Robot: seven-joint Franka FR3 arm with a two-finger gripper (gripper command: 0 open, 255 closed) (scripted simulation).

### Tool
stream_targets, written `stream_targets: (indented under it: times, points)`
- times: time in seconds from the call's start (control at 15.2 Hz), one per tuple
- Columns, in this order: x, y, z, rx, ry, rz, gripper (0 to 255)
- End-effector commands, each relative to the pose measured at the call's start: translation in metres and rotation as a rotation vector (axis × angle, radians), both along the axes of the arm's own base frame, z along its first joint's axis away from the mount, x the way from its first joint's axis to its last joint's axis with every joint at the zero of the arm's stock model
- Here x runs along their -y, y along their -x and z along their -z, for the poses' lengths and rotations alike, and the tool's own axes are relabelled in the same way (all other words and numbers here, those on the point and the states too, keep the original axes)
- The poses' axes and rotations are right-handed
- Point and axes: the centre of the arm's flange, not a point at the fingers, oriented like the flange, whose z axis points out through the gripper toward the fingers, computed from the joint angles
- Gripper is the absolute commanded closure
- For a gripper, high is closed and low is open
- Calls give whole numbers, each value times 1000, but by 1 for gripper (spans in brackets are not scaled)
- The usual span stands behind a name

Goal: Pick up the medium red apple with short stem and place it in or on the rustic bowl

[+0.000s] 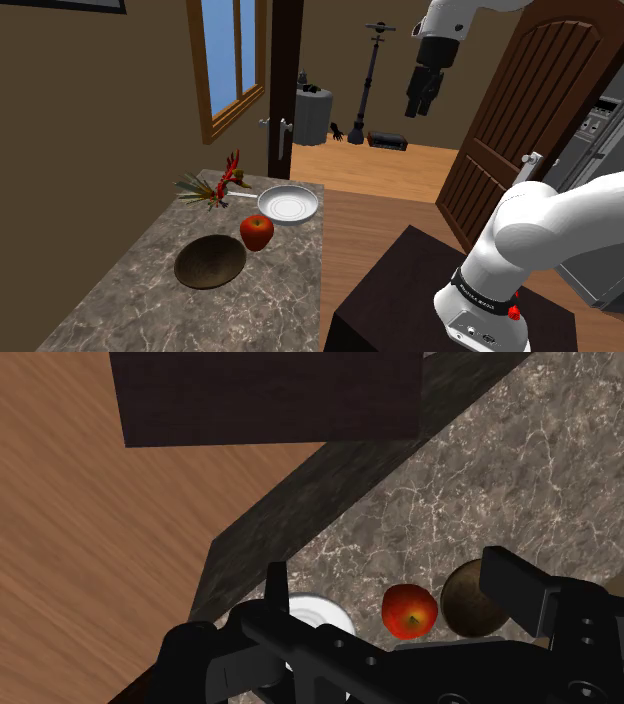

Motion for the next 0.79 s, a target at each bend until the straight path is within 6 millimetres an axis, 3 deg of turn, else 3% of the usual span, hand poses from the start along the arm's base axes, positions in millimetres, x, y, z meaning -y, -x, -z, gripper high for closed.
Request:
stream_targets:
  times: [0.0, 0.73]
  points:
    - [0, 0, 0, 0, 0, 0, 0]
    - [-84, -70, 96, 11, 20, 94, 0]
